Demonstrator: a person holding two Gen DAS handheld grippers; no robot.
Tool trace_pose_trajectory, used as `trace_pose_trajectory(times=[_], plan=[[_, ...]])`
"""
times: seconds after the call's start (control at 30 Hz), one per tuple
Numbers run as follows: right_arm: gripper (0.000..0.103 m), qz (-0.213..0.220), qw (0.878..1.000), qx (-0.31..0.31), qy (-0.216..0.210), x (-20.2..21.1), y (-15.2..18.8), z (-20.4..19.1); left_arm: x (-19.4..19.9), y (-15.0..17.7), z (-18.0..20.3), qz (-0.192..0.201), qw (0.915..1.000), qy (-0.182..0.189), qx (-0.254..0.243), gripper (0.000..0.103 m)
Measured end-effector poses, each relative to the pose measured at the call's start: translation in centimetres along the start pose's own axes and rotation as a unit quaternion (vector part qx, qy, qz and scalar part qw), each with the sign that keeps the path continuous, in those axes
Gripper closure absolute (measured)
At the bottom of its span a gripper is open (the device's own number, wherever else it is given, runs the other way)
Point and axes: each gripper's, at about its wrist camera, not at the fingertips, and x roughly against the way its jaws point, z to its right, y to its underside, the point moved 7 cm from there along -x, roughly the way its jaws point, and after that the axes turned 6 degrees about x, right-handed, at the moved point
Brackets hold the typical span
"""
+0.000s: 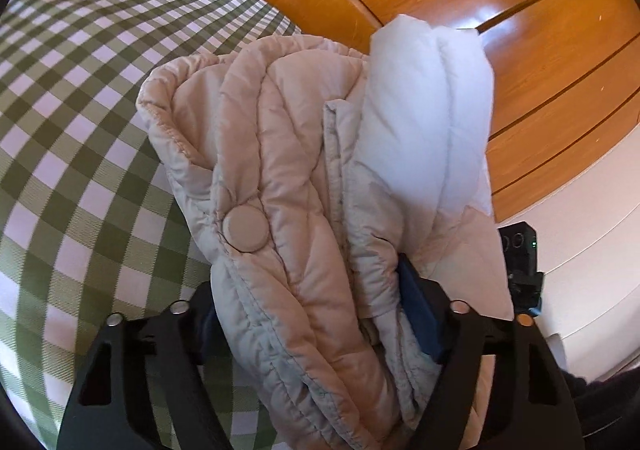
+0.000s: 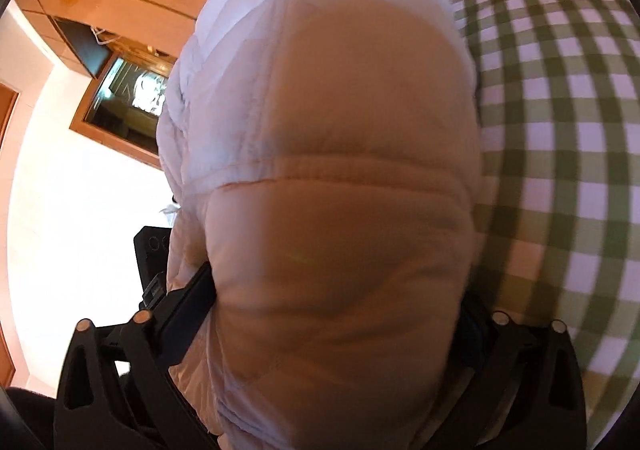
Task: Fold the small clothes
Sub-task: 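Hold the jacket bundle with both grippers and lift it off the bed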
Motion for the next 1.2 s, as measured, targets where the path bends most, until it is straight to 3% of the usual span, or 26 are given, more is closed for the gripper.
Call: trace_pose_trajectory(times=[0.1,0.17,0.4,0.67,0.97,1.2], plan=[[0.044,0.013,1.0,0.018,0.006,1.3,0.0,-1.3,0.4,0.2,0.6,0.007,0.9997,0.02,0.008,0.046],[0.049,0.017,0.999,0.029,0.012,1.8,-0.1,-1.7,0.7,0.5,1.2,0.008,0.9997,0.024,0.001,0.049],[0.051,0.047,0.997,0.041,0.044,6.0,1.8,-0.9,-0.9,2.2,5.4,-0.003,0.9991,0.024,-0.036,0.054],[0.051,0.096,0.99,0.029,0.1,13.5,3.6,1.9,-7.5,4.5,12.0,-0.045,0.9946,0.046,-0.081,0.056],[0.051,0.18,0.963,0.014,0.199,26.0,3.9,7.2,-20.0,5.6,24.1,-0.122,0.9746,0.077,-0.171,0.057],[0.051,0.274,0.93,-0.068,0.235,34.7,7.3,14.2,-30.1,7.2,34.3,-0.16,0.9503,0.071,-0.257,0.057]])
